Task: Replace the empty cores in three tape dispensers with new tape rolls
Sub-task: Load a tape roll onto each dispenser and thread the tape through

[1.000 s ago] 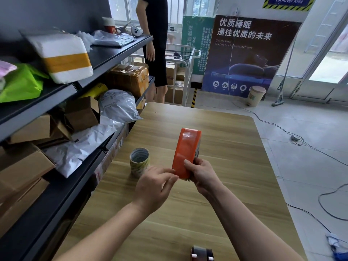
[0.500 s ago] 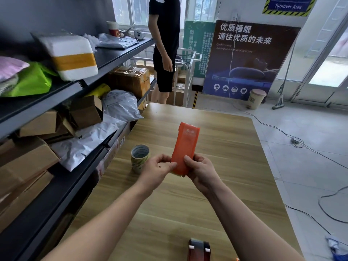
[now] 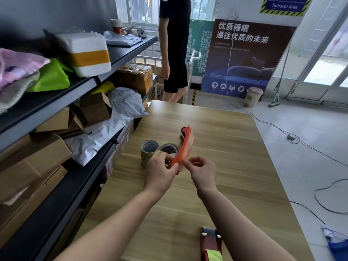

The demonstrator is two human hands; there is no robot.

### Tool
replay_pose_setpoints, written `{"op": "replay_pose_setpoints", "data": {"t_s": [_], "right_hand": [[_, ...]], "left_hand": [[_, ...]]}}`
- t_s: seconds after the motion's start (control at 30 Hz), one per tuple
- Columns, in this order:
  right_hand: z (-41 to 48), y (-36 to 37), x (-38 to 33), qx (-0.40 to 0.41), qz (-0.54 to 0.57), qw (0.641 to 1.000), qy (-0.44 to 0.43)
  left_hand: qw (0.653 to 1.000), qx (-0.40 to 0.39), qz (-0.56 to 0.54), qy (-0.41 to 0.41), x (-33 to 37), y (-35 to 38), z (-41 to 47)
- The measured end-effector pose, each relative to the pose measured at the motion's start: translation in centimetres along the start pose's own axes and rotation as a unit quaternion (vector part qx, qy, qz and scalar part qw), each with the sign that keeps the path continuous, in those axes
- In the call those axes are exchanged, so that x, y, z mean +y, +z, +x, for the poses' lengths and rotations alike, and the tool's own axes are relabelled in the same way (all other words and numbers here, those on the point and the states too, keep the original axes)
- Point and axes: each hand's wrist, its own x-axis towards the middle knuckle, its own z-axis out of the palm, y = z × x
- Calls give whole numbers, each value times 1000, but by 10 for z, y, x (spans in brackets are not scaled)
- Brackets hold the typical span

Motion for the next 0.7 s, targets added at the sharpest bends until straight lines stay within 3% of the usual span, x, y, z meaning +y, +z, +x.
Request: {"op": "replay_pose_setpoints", "data": {"t_s": [0.07,0.2,0.23,0.33,0.4,0.47,0.7], "right_hand": [[-10,4,1,10,-7,1000,-6],[-34,7,4,-40,115,984,130],[-40,9,6,-39,115,984,131],[-54,15,15,24,18,999,11],[-60,19,16,23,-44,997,-61],[-67,24,11,-11,-41,997,-69],[-90,33,-6,-72,98,986,112]], "left_hand": [[1000,5,0,-10,-1,-8,-4],[998,-9,-15,-68,-4,-20,-12],[996,-11,-18,-84,-6,-22,-15],[993,-5,-31,-111,-12,-31,-23],[996,2,-13,-89,-15,-37,-26],[999,-2,11,-51,-16,-42,-30],[980,-23,181,79,-22,-53,-51]]}}
